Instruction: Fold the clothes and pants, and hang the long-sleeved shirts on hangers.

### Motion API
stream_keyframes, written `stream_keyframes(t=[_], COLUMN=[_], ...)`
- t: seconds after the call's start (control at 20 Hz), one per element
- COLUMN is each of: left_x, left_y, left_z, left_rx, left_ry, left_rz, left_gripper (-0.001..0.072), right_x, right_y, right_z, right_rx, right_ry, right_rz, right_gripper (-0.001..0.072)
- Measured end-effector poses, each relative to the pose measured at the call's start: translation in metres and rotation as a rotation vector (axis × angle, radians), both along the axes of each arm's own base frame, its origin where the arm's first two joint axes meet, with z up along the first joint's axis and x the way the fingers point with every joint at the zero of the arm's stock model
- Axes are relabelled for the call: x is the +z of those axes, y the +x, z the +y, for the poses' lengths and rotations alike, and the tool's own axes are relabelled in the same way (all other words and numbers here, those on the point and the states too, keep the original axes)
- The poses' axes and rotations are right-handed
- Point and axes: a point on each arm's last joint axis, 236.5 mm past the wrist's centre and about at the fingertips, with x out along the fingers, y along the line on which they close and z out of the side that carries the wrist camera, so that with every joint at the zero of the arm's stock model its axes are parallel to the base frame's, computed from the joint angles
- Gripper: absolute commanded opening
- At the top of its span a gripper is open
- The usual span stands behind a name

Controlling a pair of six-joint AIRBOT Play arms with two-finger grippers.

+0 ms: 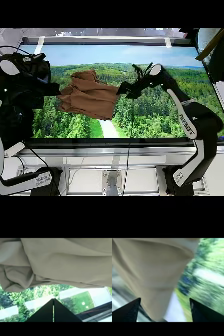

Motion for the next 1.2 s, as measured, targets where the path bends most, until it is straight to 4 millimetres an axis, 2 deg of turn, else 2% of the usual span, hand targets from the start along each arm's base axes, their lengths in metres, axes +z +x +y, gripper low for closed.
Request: stream_keyframes(t=[0.25, 0.4, 0.45, 0.5, 0.55, 0.6, 0.75, 0.85, 0.95, 1.05, 1.2], left_x=[-0.005, -0.005, -0.005, -0.005, -0.005, -0.005, -0.005, -0.004, -0.002, 0.000, 0.002], left_y=[-0.002, -0.002, -0.003, -0.003, -0.003, -0.003, -0.003, -0.003, -0.004, -0.005, -0.004], left_z=[0.000, 0.000, 0.000, 0.000, 0.000, 0.000, 0.000, 0.000, 0.000, 0.000, 0.000], left_rx=[0.001, 0.001, 0.001, 0.001, 0.001, 0.001, 0.002, 0.001, 0.000, 0.000, 0.002], left_ry=[-0.001, -0.001, -0.001, -0.001, -0.001, -0.001, -0.002, -0.001, -0.001, 0.000, 0.000], left_rz=[0.011, 0.013, 0.014, 0.014, 0.014, 0.014, 0.014, 0.012, 0.008, 0.003, -0.006], left_gripper=[0.0016, 0.0015, 0.0016, 0.0015, 0.0015, 0.0015, 0.0015, 0.0015, 0.0015, 0.0015, 0.0015], right_x=[-0.043, -0.045, -0.040, -0.035, -0.030, -0.026, -0.004, 0.013, 0.023, 0.028, 0.029], right_y=[0.002, -0.005, -0.007, -0.008, -0.008, -0.007, 0.005, 0.020, 0.034, 0.049, 0.068], right_z=[0.040, 0.068, 0.078, 0.088, 0.095, 0.100, 0.107, 0.092, 0.060, 0.010, -0.087], right_rx=[-0.091, -0.077, -0.066, -0.054, -0.044, -0.034, -0.016, -0.004, 0.006, -0.003, -0.069], right_ry=[0.117, 0.180, 0.208, 0.230, 0.246, 0.257, 0.291, 0.282, 0.226, 0.138, -0.009], right_rz=[0.123, 0.137, 0.128, 0.113, 0.100, 0.085, 0.023, -0.033, -0.076, -0.110, -0.132], right_gripper=[0.0683, 0.0661, 0.0606, 0.0398, 0.0084, 0.0049, 0.0050, 0.0050, 0.0050, 0.0050, 0.0049])
